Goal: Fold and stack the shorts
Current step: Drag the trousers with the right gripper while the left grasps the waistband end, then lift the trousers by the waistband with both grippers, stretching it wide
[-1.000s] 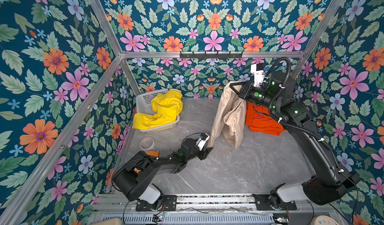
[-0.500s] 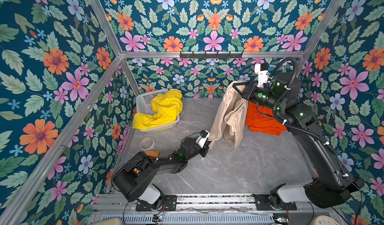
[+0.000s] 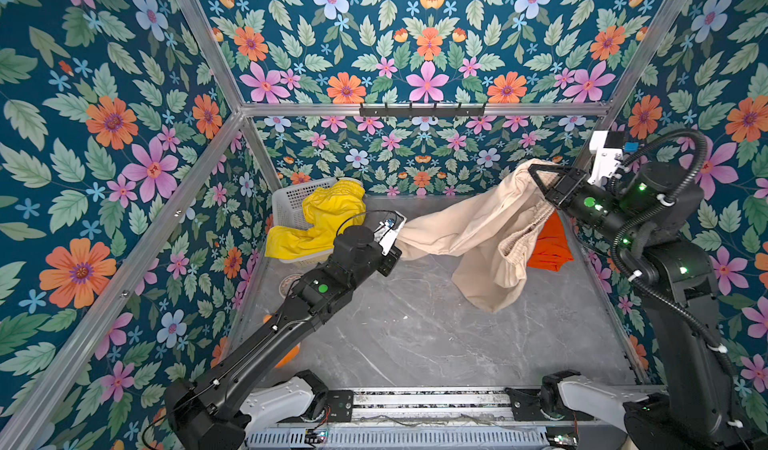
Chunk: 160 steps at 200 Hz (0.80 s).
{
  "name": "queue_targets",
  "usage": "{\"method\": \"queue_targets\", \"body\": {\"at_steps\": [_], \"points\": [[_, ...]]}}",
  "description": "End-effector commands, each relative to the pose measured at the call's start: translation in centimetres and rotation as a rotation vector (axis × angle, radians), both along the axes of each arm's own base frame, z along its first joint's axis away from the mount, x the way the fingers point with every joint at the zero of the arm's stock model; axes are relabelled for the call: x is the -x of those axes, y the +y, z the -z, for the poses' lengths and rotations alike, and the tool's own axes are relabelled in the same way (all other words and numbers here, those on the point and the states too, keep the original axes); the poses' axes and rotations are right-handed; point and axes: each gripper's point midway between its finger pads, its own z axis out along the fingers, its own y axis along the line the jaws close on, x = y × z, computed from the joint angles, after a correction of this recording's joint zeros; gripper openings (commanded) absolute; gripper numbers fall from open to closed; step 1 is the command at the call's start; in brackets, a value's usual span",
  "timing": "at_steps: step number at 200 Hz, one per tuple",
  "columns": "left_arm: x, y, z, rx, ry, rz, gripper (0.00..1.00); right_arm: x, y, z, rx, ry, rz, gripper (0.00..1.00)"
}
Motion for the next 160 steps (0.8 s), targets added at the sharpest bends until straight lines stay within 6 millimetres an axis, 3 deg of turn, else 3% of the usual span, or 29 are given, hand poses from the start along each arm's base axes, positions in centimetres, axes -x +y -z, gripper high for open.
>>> {"method": "queue_targets", "body": {"at_steps": [1,28,50,70,86,117,140,160], "points": [[0.5,4.4,-0.3,-0.189,0.033,-0.132,0.0,1.9,-0.5,0.2,0.005,0.021,-0.015,0.0],[1.5,7.1,-6.1,-0.185,-0.052,-0.209,0.0,3.6,-0.4,2.2,0.031,0.105,-0.041,0.0],[2.8,9.3,-10.2,-0.164,-0.123,-0.253,0.0,5.6,-0.1,2.7,0.032,0.141,-0.084,0.0],[3.6,10.8,-12.7,-0.163,-0.181,-0.29,0.0,7.1,-0.1,2.8,0.037,0.164,-0.105,0.0],[3.4,11.6,-13.7,-0.195,-0.217,-0.327,0.0,7.1,0.1,3.1,0.046,0.186,-0.116,0.0],[0.1,11.0,-13.9,-0.272,-0.229,-0.351,0.0,3.0,1.3,4.6,0.062,0.253,-0.147,0.0],[-5.0,11.3,-13.1,-0.243,-0.17,-0.32,0.0,-2.1,2.6,4.8,0.036,0.259,-0.192,0.0],[-9.6,11.3,-13.3,-0.268,-0.183,-0.324,0.0,-7.1,2.3,4.4,0.001,0.257,-0.199,0.0]]}}
